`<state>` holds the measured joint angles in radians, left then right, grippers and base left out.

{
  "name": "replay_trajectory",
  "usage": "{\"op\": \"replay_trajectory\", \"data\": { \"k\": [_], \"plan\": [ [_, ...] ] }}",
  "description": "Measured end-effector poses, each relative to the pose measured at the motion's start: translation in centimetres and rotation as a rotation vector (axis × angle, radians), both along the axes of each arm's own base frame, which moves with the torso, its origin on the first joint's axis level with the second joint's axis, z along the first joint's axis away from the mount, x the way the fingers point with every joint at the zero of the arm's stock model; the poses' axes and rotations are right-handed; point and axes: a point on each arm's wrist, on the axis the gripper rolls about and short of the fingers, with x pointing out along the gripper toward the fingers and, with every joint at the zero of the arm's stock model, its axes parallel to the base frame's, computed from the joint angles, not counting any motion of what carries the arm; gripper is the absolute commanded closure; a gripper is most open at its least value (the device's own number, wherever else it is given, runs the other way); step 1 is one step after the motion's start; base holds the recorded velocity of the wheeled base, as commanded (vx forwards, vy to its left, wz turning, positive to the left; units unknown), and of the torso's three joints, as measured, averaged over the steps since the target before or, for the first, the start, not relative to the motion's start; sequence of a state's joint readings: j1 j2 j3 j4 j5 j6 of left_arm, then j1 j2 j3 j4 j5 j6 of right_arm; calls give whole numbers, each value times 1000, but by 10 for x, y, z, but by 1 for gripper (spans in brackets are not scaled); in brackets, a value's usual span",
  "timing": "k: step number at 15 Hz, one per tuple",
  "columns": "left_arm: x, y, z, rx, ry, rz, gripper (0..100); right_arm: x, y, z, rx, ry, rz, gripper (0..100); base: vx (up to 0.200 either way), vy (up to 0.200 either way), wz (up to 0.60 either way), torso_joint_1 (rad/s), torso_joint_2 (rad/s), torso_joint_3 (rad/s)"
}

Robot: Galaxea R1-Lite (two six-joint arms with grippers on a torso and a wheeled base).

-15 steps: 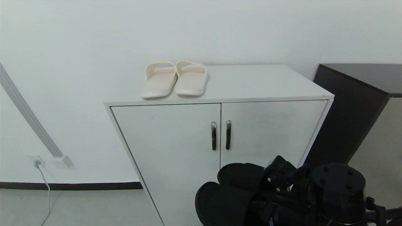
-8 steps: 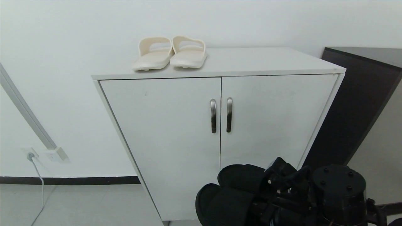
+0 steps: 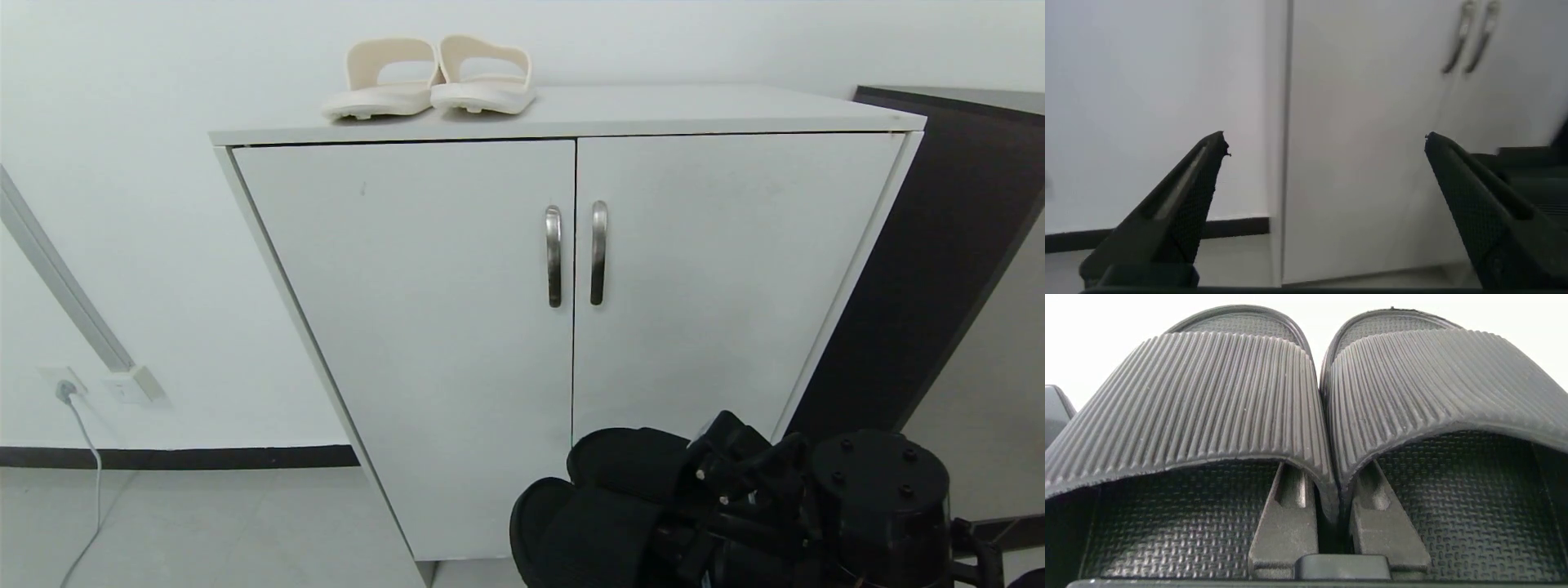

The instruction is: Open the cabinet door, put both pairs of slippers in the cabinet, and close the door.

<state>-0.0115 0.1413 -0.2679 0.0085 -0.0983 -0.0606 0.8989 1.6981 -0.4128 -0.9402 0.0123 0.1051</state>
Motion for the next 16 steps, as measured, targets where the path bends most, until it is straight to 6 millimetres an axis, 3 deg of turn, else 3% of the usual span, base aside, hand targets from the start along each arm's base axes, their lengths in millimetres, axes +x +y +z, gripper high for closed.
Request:
{"op": "replay_trajectory", "data": {
  "k": [2,4,8,12,16],
  "plan": [
    [16,-3,24,-3,38,-122,0,-1,0,-1,-17,-14,10,100,0,0,300,1,4,11],
    [45,-6,43,0,76,-269,0,-1,-1,-2,-26,-16,15,100,0,0,600,0,5,2],
    [98,-18,63,11,108,-555,0,-2,-1,-3,-28,-12,22,100,0,0,0,0,0,0],
    [130,-46,76,29,171,-798,0,-1,0,-5,-32,-8,21,100,0,0,0,0,0,0],
    [167,-89,86,64,163,-966,0,-1,-1,-6,-35,-5,19,100,0,0,0,0,0,0]
  ]
}}
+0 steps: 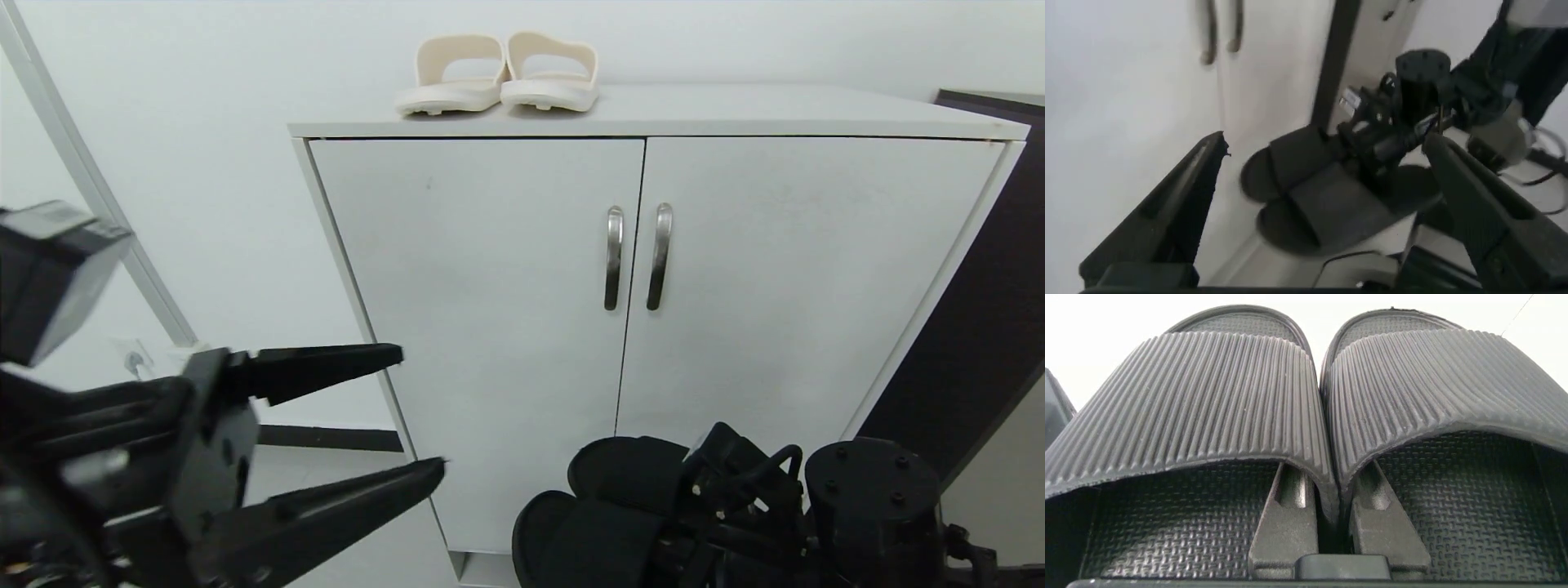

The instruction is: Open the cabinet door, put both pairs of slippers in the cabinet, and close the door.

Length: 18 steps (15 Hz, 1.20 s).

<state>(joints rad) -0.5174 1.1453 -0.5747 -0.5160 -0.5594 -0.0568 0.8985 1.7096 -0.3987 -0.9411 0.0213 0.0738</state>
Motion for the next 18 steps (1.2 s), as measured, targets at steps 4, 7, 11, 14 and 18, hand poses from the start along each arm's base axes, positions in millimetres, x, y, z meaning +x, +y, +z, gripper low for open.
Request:
{"op": "replay_trajectory", "data": {
  "k": [4,7,11,14,18],
  "plan": [
    [33,-45,-2,-48,-22,-48,0,0,0,0,0,0,0,100,0,0,0,0,0,0],
    [54,-76,7,-91,-6,-91,0,0,0,0,-2,0,2,100,0,0,-200,1,1,1],
    [69,-113,16,-118,1,-158,0,0,-1,-2,-9,5,0,100,0,0,0,0,0,0],
    [80,-128,14,-120,19,-170,0,-1,0,-5,-16,12,5,100,0,0,0,0,0,0],
    [92,-137,19,-159,54,-162,0,-5,1,-4,3,3,32,100,0,0,0,0,0,0]
  ]
}}
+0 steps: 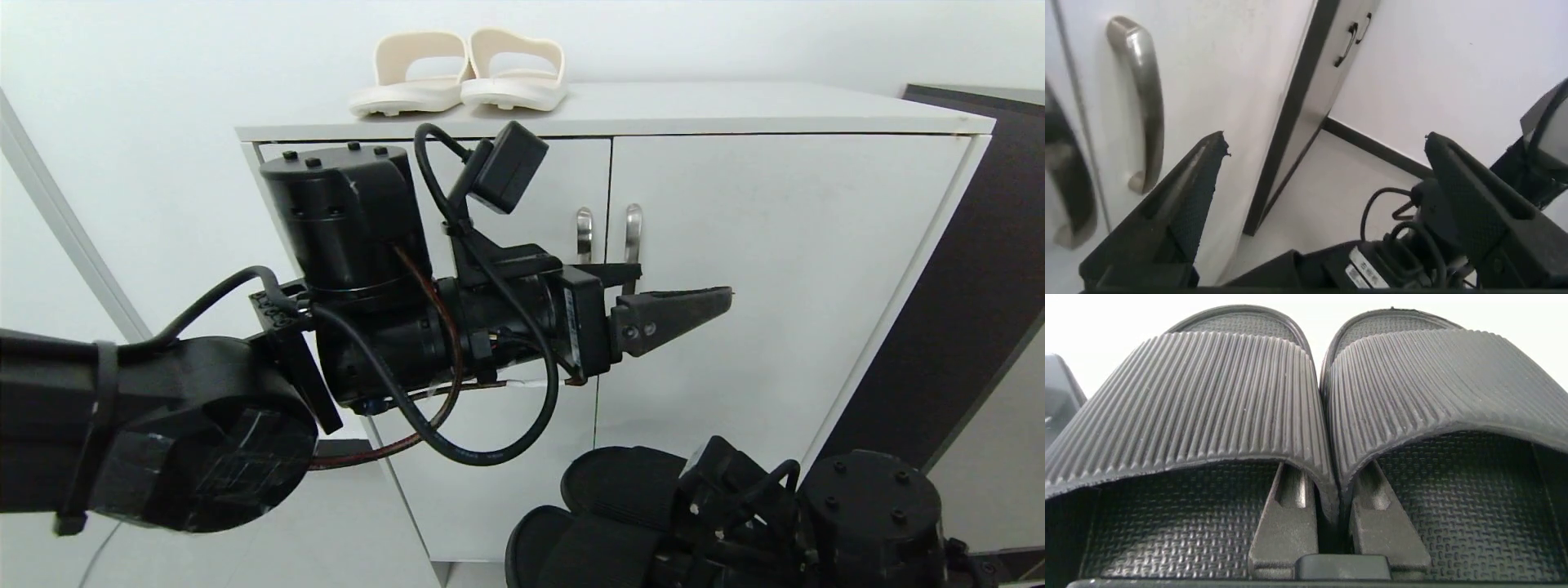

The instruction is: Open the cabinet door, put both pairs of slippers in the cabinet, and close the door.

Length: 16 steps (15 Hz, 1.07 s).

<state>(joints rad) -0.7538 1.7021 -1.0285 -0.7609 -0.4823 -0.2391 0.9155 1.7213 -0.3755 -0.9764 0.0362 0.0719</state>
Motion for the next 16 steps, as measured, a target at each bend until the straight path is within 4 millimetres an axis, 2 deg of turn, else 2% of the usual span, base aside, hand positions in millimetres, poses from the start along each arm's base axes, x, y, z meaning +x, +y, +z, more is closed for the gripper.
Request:
{"op": "replay_trajectory", "data": {
  "k": [8,16],
  "plan": [
    [19,8,-3,29,41,127,0,-1,1,-2,1,1,7,100,0,0,0,0,0,0],
    [38,-3,-2,37,54,184,0,0,1,-3,-1,0,5,100,0,0,0,0,0,0]
  ]
}}
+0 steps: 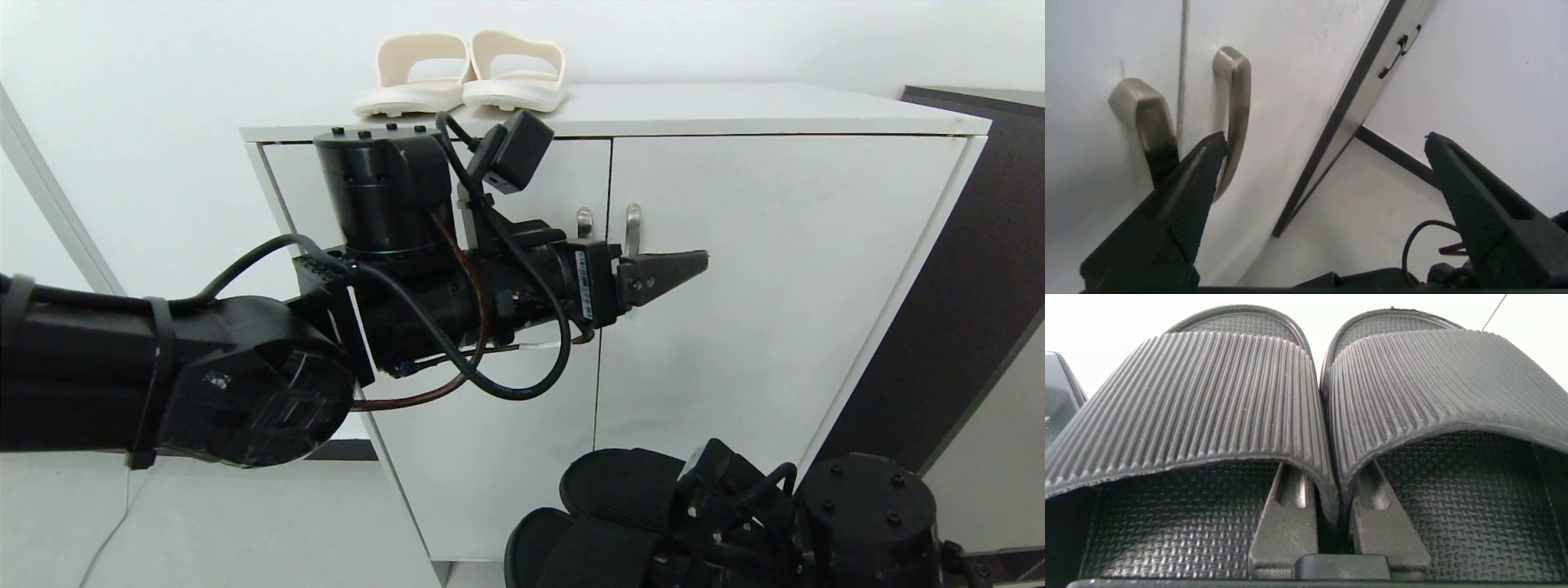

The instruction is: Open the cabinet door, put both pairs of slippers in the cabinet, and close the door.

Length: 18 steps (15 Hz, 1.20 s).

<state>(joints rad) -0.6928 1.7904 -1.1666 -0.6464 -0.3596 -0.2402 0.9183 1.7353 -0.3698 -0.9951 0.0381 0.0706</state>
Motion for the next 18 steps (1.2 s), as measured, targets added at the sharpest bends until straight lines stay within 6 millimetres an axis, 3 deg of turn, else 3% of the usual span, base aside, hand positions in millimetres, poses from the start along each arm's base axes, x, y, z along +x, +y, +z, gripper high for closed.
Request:
{"op": "replay_trajectory", "data": {
  "k": [9,10,14,18],
  "plan": [
    [9,-15,-8,26,30,-12,0,0,0,0,-2,-1,-3,100,0,0,0,0,0,0],
    [9,-17,-8,28,33,-16,100,0,0,0,-2,0,-2,100,0,0,0,0,0,0],
    [7,-18,-10,30,42,-16,100,-2,0,-1,-4,5,9,100,0,0,0,0,0,0],
    [-8,-15,-8,34,48,-43,100,-11,-4,-3,24,27,126,100,0,0,0,0,0,0]
  ]
}}
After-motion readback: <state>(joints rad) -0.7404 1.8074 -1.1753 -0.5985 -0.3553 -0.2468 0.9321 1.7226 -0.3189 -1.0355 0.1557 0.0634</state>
